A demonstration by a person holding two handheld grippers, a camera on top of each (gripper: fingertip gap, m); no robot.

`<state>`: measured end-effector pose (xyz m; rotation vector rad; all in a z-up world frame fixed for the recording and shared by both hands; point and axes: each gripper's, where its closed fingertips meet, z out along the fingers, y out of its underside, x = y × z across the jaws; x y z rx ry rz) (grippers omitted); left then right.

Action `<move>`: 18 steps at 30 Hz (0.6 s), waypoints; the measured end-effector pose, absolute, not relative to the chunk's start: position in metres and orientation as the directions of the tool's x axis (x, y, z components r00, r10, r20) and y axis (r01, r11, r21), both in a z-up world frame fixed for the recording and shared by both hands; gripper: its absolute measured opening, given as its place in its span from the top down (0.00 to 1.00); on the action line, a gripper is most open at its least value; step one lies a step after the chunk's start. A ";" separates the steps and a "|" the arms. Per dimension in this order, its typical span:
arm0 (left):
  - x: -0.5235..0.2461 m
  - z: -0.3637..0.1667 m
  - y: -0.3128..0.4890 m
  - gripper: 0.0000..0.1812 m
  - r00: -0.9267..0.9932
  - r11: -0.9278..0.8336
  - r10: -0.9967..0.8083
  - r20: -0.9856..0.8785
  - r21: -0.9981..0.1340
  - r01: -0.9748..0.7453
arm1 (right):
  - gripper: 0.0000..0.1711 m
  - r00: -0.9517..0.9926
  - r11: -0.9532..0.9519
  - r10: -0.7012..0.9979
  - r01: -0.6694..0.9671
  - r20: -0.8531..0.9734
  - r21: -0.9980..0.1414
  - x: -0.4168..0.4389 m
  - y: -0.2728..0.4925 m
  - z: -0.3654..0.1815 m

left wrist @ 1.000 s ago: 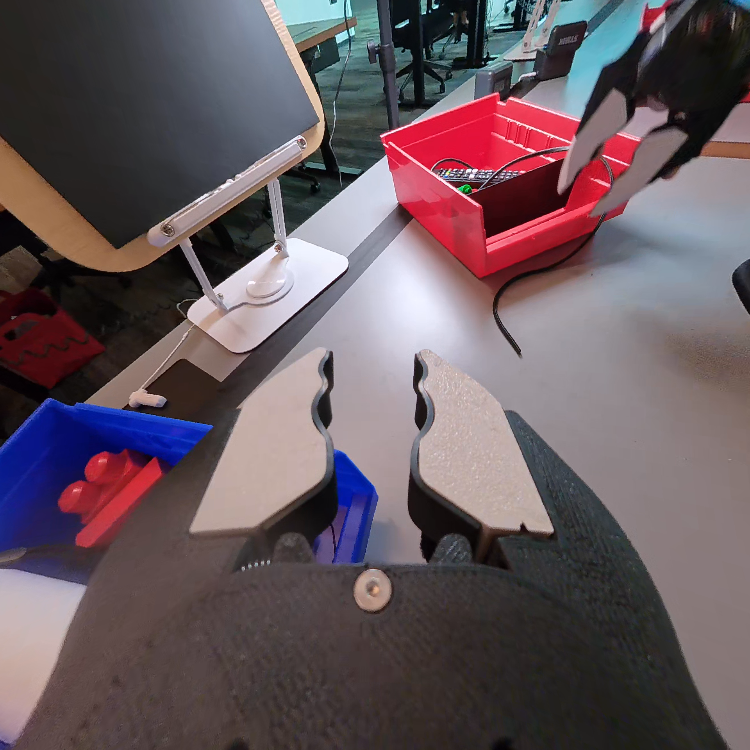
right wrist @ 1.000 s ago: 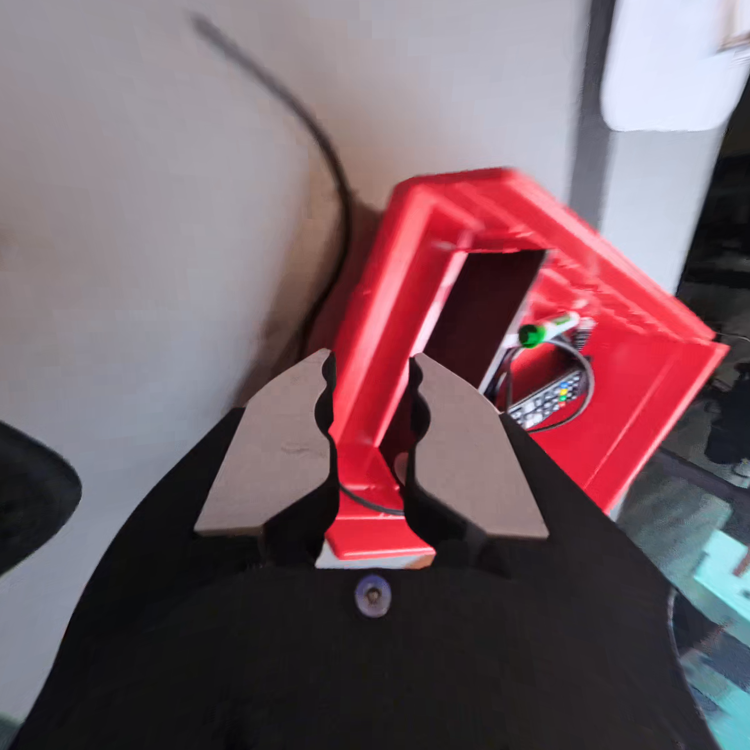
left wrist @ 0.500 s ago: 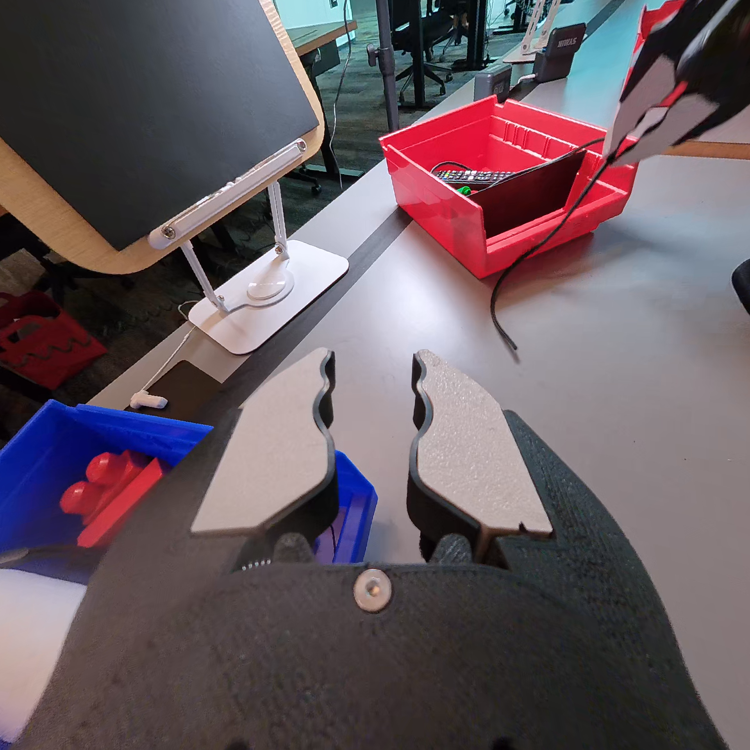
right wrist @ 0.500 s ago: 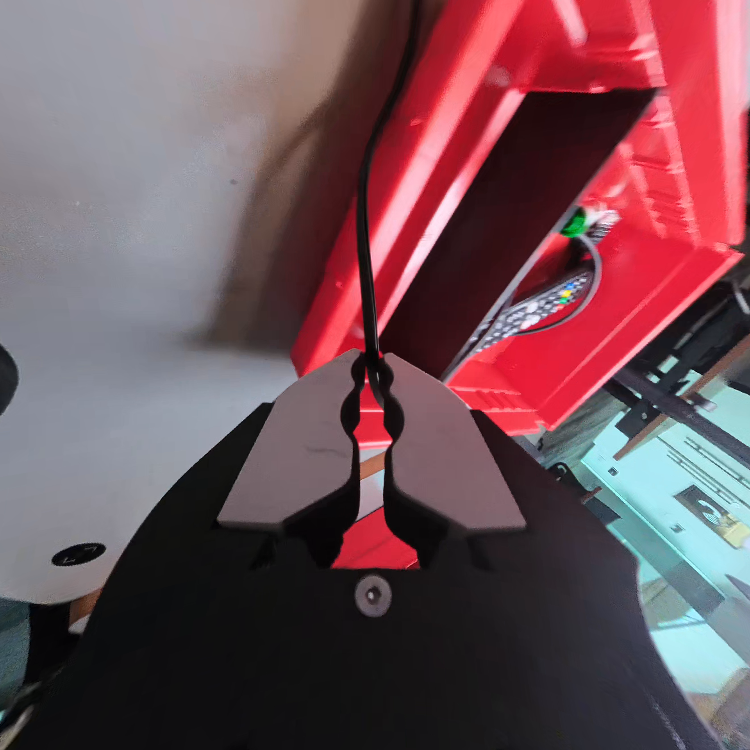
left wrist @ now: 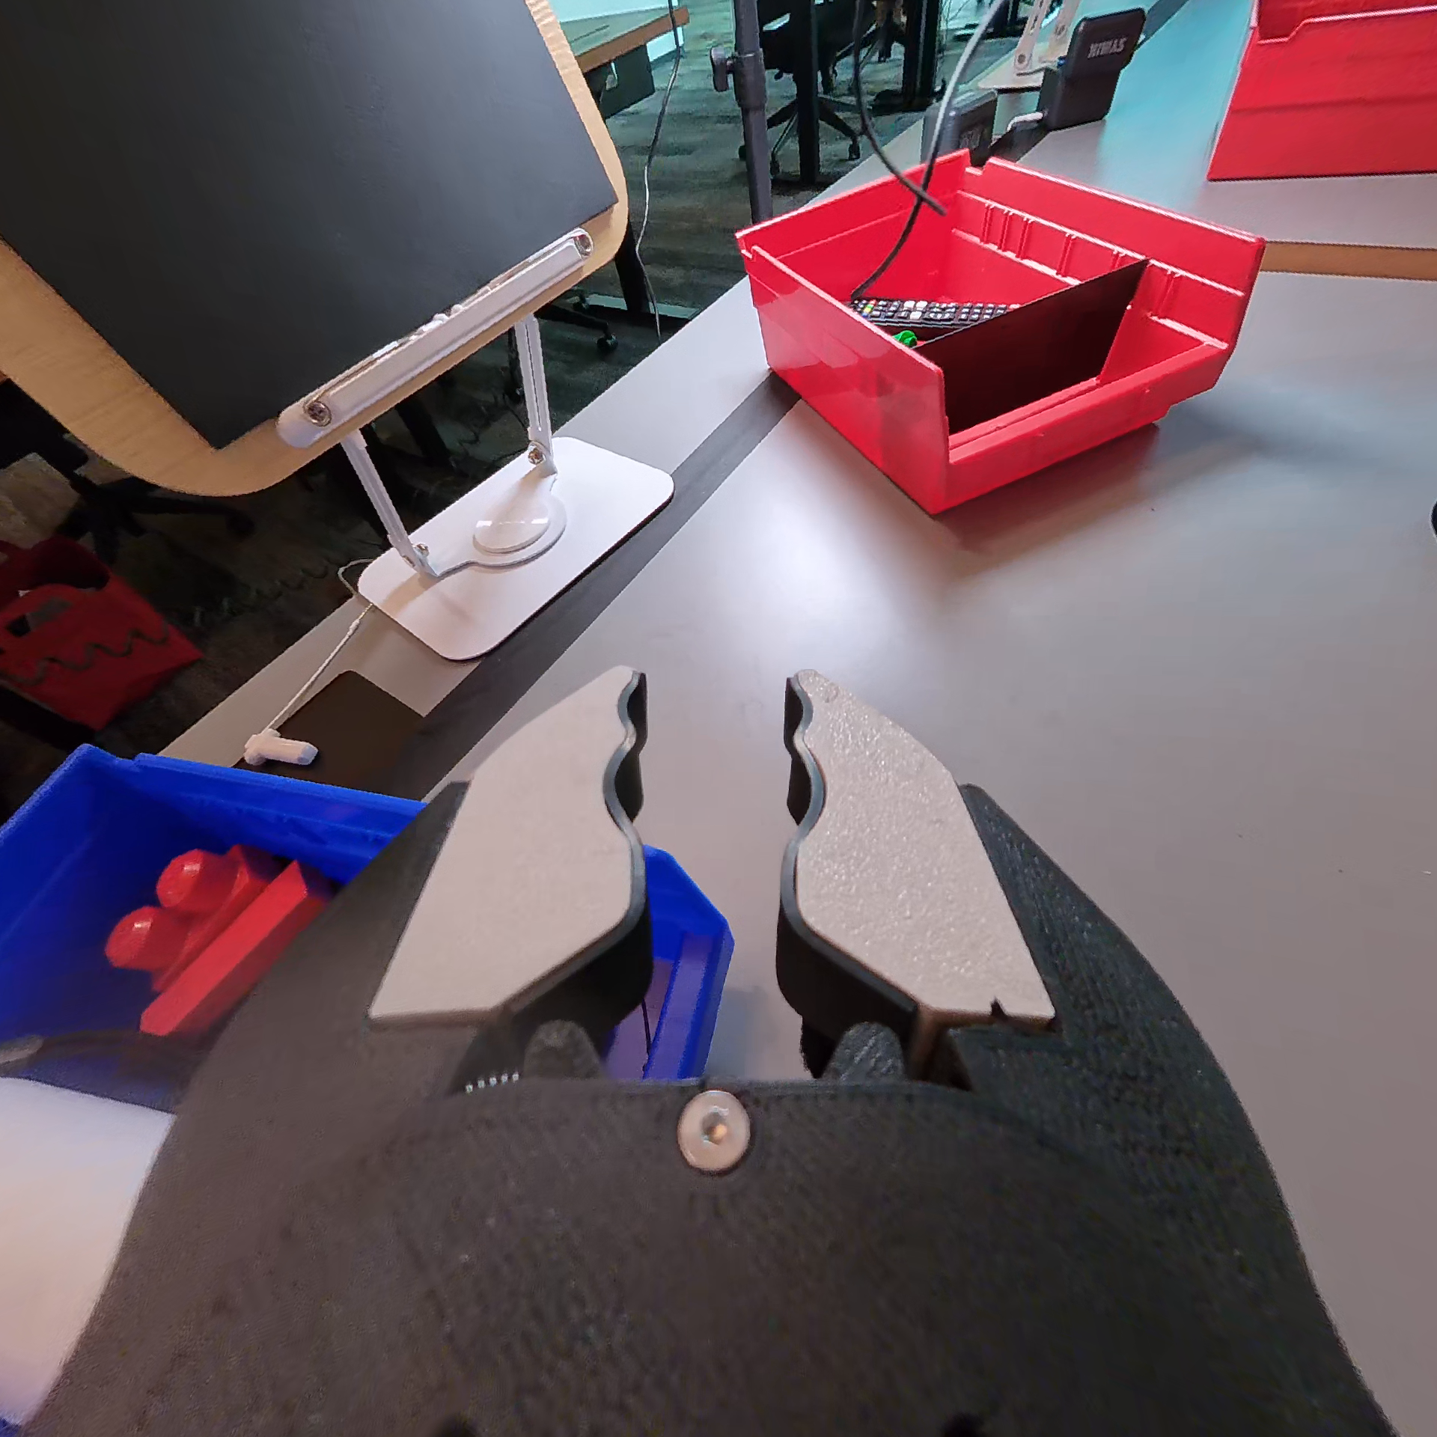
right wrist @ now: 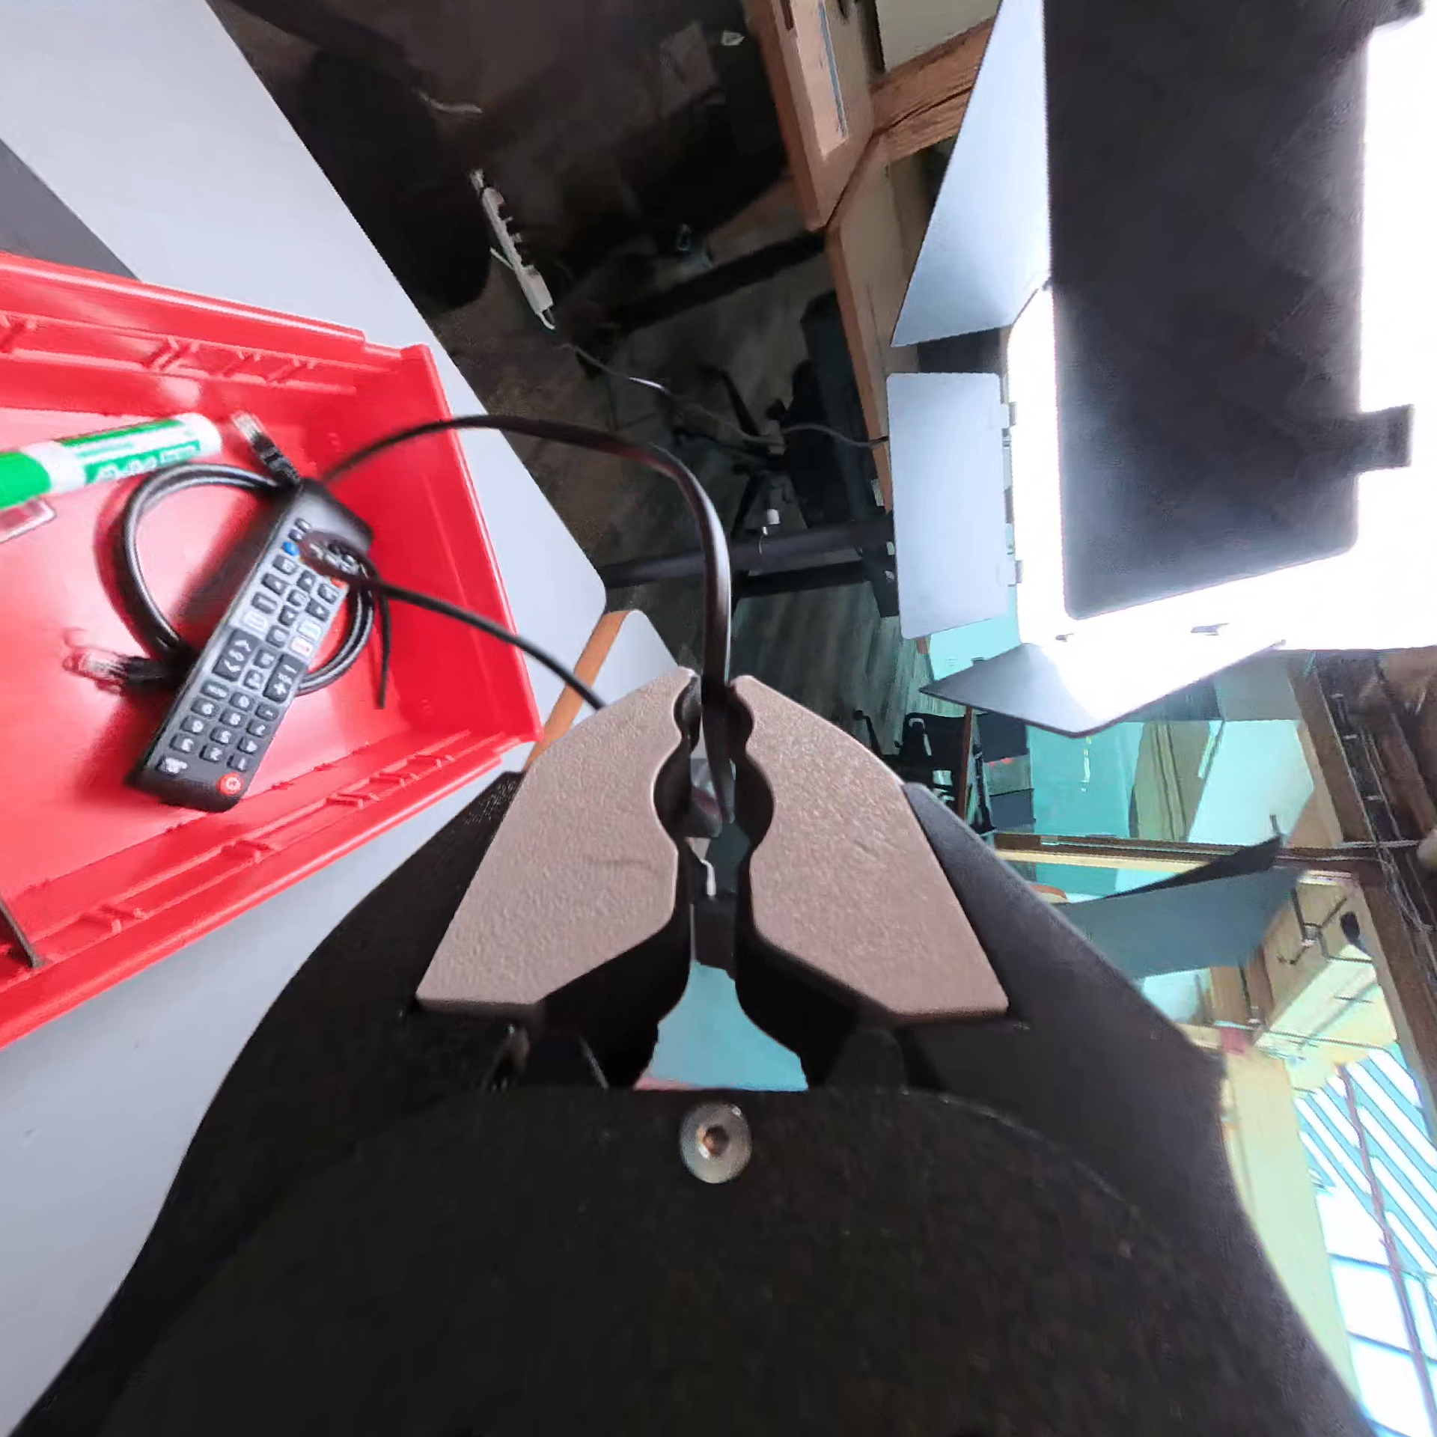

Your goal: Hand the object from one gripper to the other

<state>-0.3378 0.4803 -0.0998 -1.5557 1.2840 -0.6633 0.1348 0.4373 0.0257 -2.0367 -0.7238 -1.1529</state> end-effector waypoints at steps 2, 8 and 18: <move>-0.338 -0.101 0.482 0.81 0.297 0.029 -0.941 -0.164 -0.912 -0.410 | 0.97 0.488 -0.624 0.142 0.719 0.861 -0.305 0.138 0.444 0.007; -0.340 -0.102 0.484 0.82 0.307 0.027 -0.937 -0.166 -0.911 -0.411 | 0.97 0.593 -0.627 0.319 0.717 0.739 -0.304 0.121 0.468 -0.095; -0.347 -0.108 0.497 0.82 0.340 0.008 -0.927 -0.157 -0.916 -0.402 | 0.67 0.689 -0.466 0.484 0.725 0.540 -0.508 0.022 0.492 -0.117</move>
